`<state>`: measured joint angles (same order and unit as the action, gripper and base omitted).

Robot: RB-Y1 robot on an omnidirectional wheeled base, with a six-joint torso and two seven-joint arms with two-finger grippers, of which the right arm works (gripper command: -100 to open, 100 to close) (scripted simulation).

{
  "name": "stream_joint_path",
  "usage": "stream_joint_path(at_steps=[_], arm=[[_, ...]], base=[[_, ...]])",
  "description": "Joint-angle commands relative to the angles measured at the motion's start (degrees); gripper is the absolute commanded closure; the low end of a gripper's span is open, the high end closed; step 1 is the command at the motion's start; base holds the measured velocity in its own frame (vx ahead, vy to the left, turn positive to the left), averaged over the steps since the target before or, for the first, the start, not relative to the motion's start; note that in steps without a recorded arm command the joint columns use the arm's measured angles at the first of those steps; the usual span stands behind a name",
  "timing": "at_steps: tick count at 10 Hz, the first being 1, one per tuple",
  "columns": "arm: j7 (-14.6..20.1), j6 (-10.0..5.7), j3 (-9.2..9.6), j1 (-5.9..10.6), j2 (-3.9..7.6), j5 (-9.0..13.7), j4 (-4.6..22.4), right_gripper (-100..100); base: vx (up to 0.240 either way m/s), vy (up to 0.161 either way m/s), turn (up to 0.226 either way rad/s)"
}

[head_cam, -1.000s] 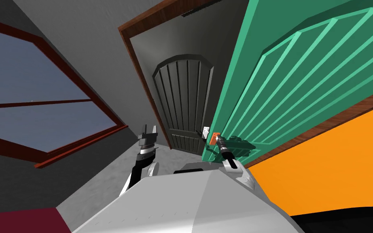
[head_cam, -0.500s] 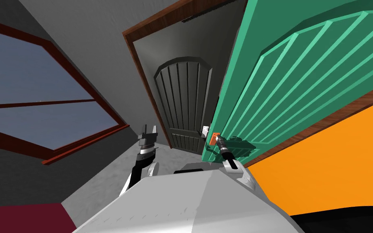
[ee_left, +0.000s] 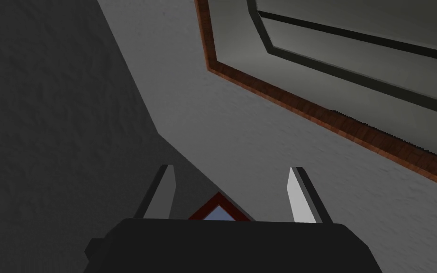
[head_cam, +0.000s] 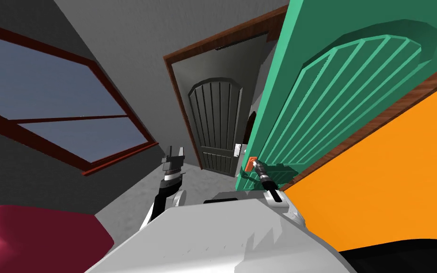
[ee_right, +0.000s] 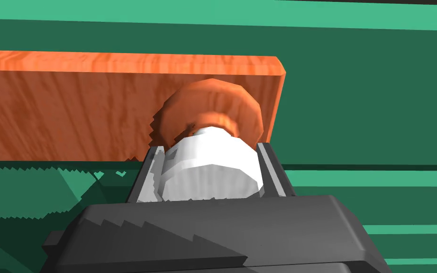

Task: Pull the door open

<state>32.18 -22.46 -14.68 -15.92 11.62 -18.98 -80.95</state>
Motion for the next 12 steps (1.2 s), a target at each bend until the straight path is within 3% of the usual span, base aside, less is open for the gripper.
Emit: stream_joint_path(at_steps=[1, 4, 5, 6, 12], arm=[[1.6, -0.91, 0.52, -1.19, 1.68, -0.1, -0.3, 100], [4.3, -2.94, 3.41, -2.16, 3.79, -0.6, -1.7, 100], [3.7, -2.35, 2.92, -2.22, 3.34, -0.5, -1.1, 100], [5.1, -4.09, 3.51, -3.25, 4.25, -0.9, -1.4, 100], [9.4, -9.91, 4.46, -7.04, 7.72, -2.3, -2.4, 100]], base=[[-0.268, -0.090, 0.195], [-0.197, -0.106, 0.232], [-0.061, -0.047, 0.073], [-0.137, -0.049, 0.125], [-0.222, -0.089, 0.140]])
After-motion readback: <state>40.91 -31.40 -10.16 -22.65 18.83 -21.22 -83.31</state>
